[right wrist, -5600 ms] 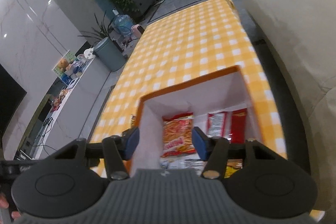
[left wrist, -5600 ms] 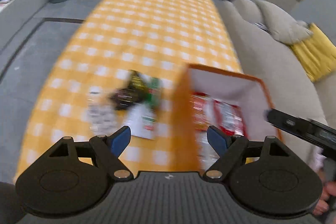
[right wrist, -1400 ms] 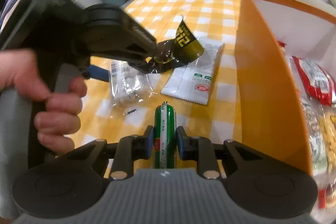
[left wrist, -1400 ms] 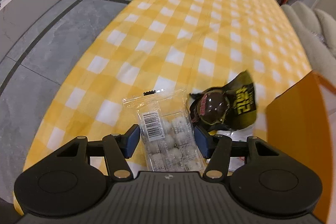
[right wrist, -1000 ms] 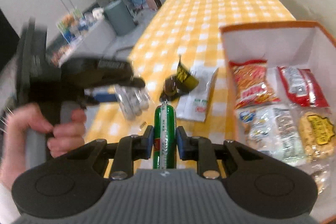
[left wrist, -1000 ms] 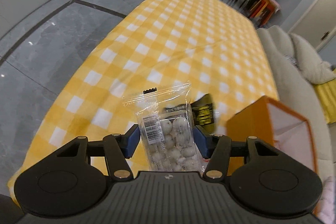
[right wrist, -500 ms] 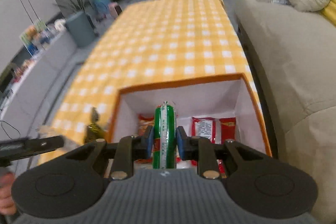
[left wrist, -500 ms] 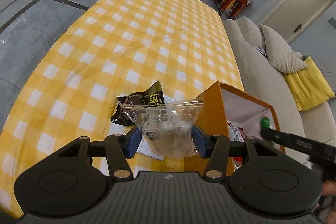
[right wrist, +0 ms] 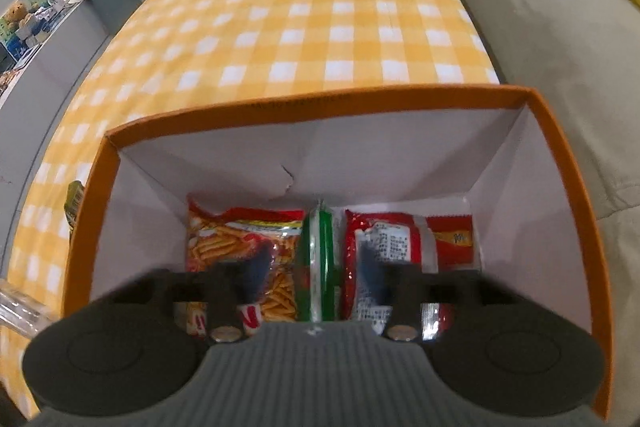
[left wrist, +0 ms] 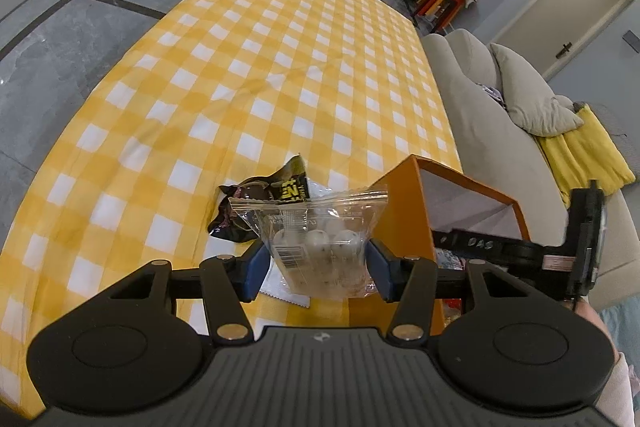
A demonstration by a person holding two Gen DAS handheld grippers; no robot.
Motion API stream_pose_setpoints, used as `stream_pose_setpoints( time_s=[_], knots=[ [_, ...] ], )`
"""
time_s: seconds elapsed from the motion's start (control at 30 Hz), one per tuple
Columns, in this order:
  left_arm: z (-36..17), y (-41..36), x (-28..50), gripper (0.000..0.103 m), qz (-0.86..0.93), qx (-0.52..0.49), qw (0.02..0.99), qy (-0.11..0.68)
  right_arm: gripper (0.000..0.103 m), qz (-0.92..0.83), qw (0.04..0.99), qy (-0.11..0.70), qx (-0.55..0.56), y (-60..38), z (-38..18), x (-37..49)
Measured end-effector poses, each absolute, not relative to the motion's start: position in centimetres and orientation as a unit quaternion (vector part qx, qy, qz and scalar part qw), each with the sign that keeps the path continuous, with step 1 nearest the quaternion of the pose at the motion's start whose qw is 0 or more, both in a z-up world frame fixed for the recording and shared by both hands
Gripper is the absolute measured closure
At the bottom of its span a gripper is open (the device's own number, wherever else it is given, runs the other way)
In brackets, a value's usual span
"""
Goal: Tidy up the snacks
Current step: 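Lower the green sausage into the box while left gripper carries the candy packet there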
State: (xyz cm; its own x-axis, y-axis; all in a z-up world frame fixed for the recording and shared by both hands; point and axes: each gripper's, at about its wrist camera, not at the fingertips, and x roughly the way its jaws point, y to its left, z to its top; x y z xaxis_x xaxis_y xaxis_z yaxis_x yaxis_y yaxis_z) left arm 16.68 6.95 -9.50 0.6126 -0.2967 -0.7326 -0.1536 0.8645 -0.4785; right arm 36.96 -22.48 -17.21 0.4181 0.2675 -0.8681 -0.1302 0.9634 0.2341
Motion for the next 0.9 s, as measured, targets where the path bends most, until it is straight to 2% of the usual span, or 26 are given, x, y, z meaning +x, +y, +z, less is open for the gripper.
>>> stream_pose_setpoints(
  time_s=[0.13, 0.23, 0.43, 0.7, 0.9],
  knots=[
    [-8.8, 6.5, 16.4, 0.043, -0.050, -0.250, 0.864, 0.433, 0.041, 0.119, 0.855, 0.497, 0.090, -24.1, -14.4, 35.0],
    [-7.7, 5.8, 15.9, 0.043, -0.061, -0.243, 0.869, 0.427, 0.029, 0.112, 0.870, 0.460, 0.134, -26.6, -11.3, 32.5],
    [-5.1, 3.4, 14.9, 0.043, -0.095, -0.234, 0.872, 0.419, 0.029, 0.096, 0.893, 0.386, 0.213, -32.5, -7.6, 28.2],
    [-2.2, -2.7, 14.4, 0.043, -0.140, -0.180, 0.873, 0.432, 0.029, 0.109, 0.895, 0.368, 0.226, -35.6, -7.7, 26.2],
    [-2.8, -8.4, 15.0, 0.043, -0.158, -0.113, 0.858, 0.475, 0.029, 0.116, 0.886, 0.358, 0.271, -37.6, -8.4, 26.2]
  ],
)
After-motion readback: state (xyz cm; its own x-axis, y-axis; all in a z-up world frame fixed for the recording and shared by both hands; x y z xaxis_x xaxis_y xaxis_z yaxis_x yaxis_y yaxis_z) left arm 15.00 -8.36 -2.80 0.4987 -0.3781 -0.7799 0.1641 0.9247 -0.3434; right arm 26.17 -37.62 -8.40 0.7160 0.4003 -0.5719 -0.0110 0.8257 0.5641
